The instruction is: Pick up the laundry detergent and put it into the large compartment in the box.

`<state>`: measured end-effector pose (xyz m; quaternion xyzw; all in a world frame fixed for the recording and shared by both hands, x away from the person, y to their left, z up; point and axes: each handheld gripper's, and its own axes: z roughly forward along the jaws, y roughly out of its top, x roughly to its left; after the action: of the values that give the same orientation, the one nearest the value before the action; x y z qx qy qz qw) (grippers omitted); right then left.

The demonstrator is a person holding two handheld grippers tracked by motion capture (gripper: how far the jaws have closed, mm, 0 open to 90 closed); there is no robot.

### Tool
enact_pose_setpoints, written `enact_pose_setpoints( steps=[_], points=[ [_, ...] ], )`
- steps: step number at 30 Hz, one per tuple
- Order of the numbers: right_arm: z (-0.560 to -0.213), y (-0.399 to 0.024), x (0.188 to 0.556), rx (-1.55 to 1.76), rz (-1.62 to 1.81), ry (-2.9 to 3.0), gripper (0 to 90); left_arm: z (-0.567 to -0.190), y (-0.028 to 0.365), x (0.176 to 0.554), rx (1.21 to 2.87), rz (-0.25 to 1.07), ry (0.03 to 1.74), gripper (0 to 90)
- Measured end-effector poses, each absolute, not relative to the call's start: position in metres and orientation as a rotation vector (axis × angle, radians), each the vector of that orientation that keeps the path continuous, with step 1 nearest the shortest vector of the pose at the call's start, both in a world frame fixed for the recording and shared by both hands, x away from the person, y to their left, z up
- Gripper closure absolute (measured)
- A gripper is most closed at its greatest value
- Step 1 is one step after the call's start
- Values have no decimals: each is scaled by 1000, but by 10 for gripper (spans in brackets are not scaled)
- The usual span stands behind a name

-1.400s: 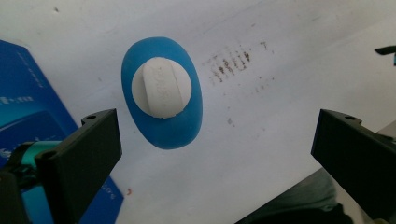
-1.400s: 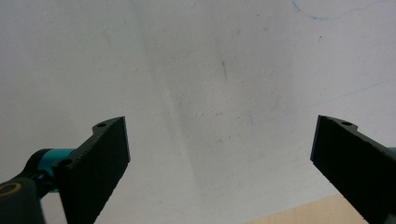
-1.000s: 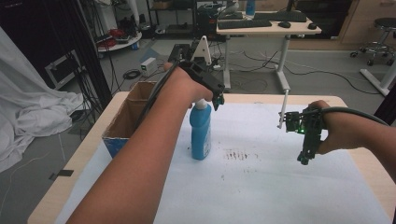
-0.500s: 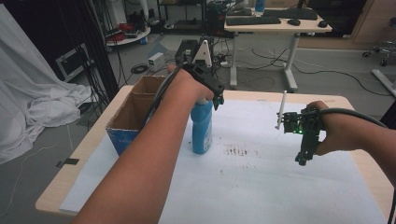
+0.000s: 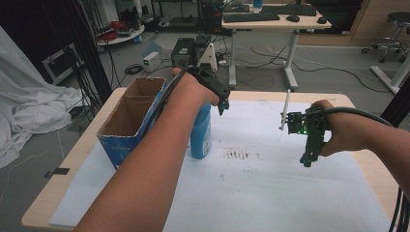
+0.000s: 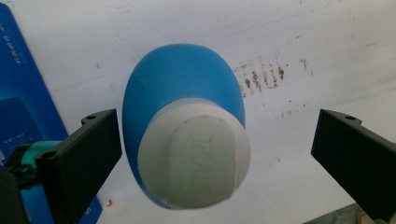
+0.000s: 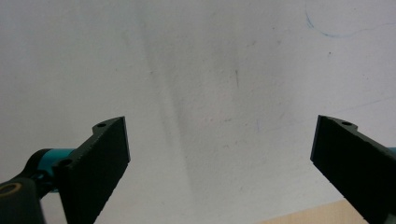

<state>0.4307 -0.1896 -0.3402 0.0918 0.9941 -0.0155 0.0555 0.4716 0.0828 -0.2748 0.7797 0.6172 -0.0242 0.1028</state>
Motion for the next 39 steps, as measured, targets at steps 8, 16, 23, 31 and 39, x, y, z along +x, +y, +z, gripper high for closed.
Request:
enact_pose_setpoints(
  steps=[8,16,23,31,39],
  points=[
    [-342,-189,431,264,-58,3016,36,-286,90,474,2304,-86,1845,17],
    [-343,-184,431,244,-60,3015,36,-295,89,475,2322,-80,1845,17],
    [-342,-187,432,245,-54,3012,36,-299,84,476,2341,-62,1837,17],
    [-342,-187,433,229,-63,3004,36,-301,83,477,2354,-42,1845,43],
    [-343,-186,433,249,-57,3012,36,-300,84,478,2360,-17,1836,146]
  ],
)
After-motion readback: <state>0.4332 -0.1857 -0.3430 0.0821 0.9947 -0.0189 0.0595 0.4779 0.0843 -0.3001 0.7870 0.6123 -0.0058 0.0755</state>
